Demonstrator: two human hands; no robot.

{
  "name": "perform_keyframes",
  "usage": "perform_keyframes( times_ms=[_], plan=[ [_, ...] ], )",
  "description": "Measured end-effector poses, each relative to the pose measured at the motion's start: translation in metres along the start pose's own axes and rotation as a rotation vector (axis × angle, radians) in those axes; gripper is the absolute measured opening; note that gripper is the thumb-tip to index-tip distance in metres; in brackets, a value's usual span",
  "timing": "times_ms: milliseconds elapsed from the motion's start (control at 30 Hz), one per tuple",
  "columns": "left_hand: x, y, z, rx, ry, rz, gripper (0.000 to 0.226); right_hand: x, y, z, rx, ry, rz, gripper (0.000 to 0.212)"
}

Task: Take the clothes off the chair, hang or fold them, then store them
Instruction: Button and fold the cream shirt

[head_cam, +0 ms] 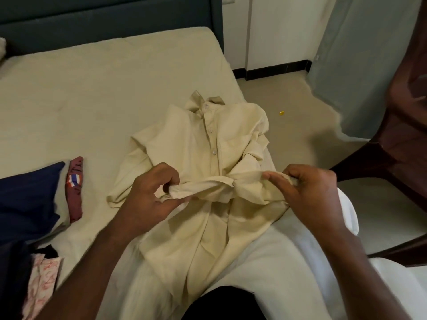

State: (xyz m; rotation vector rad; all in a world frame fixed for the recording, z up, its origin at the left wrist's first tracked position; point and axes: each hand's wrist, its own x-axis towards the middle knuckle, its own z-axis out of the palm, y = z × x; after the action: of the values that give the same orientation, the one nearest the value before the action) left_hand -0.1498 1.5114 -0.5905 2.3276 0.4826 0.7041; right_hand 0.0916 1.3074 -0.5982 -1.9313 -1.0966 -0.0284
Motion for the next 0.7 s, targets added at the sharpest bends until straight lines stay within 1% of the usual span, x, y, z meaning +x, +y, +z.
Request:
perform_keyframes(
  times_ms=[67,133,200,267,333,367,400,433,467,500,533,600,633,667,700],
  plan=[
    [0.002,0.002,-0.008,-0.150,-0.059,-0.040,0.030,0.008,0.006,-0.007,0.014,-0.081,0.055,0.044],
    [0.004,0.003,-0.021,-0.296,-0.171,-0.155,0.036,0.014,0.011,-0.017,0.106,-0.259,0.101,0.041],
    [0.009,-0.004,-0.036,-0.342,-0.331,-0.249,0.044,0.022,0.016,-0.028,0.227,-0.484,0.120,0.037],
    [0.016,-0.016,-0.050,-0.343,-0.441,-0.293,0.054,0.033,0.022,-0.038,0.323,-0.639,0.181,0.026],
    [0.030,-0.026,-0.059,-0.348,-0.438,-0.329,0.049,0.051,0.028,-0.040,0.291,-0.719,0.250,0.017],
    [0.039,-0.030,-0.062,-0.316,-0.414,-0.334,0.042,0.062,0.030,-0.037,0.212,-0.732,0.266,0.020],
    [0.050,-0.035,-0.062,-0.245,-0.387,-0.343,0.034,0.074,0.030,-0.030,0.108,-0.724,0.269,0.026],
    [0.061,-0.037,-0.060,-0.134,-0.339,-0.334,0.024,0.085,0.028,-0.021,0.012,-0.690,0.264,0.033],
    [0.073,-0.038,-0.058,-0.008,-0.248,-0.315,0.012,0.098,0.023,-0.012,-0.068,-0.611,0.246,0.037],
    [0.084,-0.038,-0.055,0.091,-0.108,-0.280,0.008,0.109,0.017,-0.003,-0.123,-0.482,0.224,0.037],
    [0.095,-0.031,-0.053,0.145,0.086,-0.231,0.013,0.118,0.007,0.001,-0.149,-0.304,0.198,0.034],
    [0.107,-0.003,-0.053,0.129,0.485,-0.057,0.013,0.131,-0.023,-0.004,-0.109,0.102,0.131,0.025],
    [0.109,0.014,-0.052,0.131,0.629,0.051,0.009,0.131,-0.039,-0.009,-0.044,0.288,0.086,0.022],
    [0.107,0.030,-0.049,0.170,0.722,0.135,0.010,0.126,-0.053,-0.014,0.030,0.435,0.036,0.021],
    [0.100,0.042,-0.042,0.213,0.766,0.196,0.012,0.116,-0.063,-0.016,0.082,0.523,0.000,0.021]
  ],
)
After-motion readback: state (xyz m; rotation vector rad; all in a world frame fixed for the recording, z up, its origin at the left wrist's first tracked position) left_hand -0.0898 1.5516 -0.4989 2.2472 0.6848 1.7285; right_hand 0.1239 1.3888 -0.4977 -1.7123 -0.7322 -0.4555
